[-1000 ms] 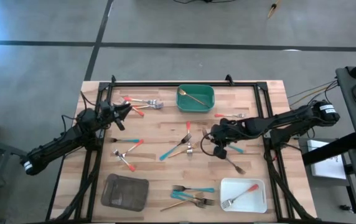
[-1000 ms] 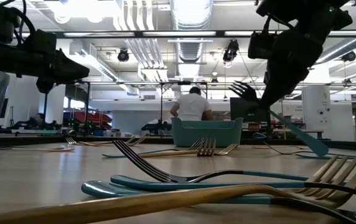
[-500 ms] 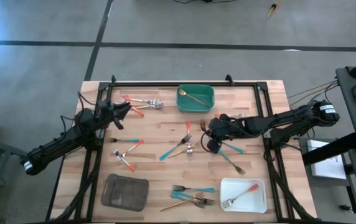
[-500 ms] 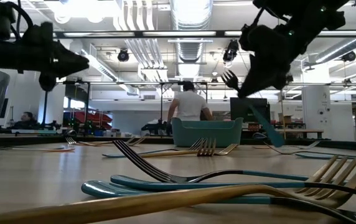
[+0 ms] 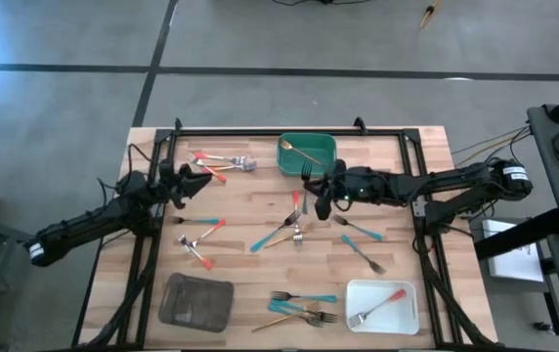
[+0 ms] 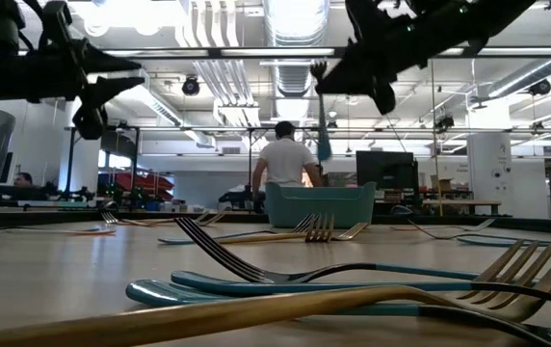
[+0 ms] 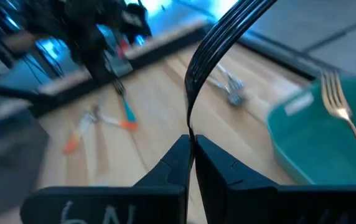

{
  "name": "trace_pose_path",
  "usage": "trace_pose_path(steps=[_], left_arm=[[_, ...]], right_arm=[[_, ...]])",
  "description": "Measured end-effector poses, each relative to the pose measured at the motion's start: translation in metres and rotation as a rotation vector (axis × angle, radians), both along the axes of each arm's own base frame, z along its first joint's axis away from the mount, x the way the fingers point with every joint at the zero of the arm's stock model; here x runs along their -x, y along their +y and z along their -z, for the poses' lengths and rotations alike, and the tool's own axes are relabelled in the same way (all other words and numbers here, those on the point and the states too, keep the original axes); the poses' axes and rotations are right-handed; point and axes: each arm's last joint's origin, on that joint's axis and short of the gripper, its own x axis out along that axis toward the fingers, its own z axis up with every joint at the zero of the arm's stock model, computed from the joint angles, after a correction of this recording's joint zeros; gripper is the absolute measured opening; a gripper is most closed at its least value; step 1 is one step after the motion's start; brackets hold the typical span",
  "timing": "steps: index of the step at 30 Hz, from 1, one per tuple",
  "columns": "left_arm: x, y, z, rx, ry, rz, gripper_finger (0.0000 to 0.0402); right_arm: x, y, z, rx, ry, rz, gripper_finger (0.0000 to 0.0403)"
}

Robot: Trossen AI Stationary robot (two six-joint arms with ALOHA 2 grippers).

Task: Sort silverware by color (type)
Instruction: Put the blue fork into the black bin

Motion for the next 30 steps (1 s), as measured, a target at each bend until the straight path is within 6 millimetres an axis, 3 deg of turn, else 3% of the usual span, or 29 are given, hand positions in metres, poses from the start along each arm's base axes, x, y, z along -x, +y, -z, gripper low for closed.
trace_pose_path(steps=[6, 13, 23, 30], left_arm=[[-0.014, -0.006, -0.025, -0.039, -0.056, 0.093, 0.0078], [-0.048, 0.002, -0.042, -0.108, 0.198, 0.101, 0.0077], [-0.108, 0.023, -0.068, -0.098, 0.368, 0.091, 0.0078], [-0.142, 0.029, -0.063, -0.079, 0.433, 0.309, 0.008]], right_arm=[[-0.004, 0.002, -0.012, 0.016, -0.069, -0.008, 0.0012], [-0.004, 0.002, -0.013, 0.036, -0.065, -0.014, 0.0012], [-0.004, 0.002, -0.013, 0.038, -0.066, -0.015, 0.0012], [-0.004, 0.002, -0.013, 0.037, -0.066, -0.014, 0.0013]])
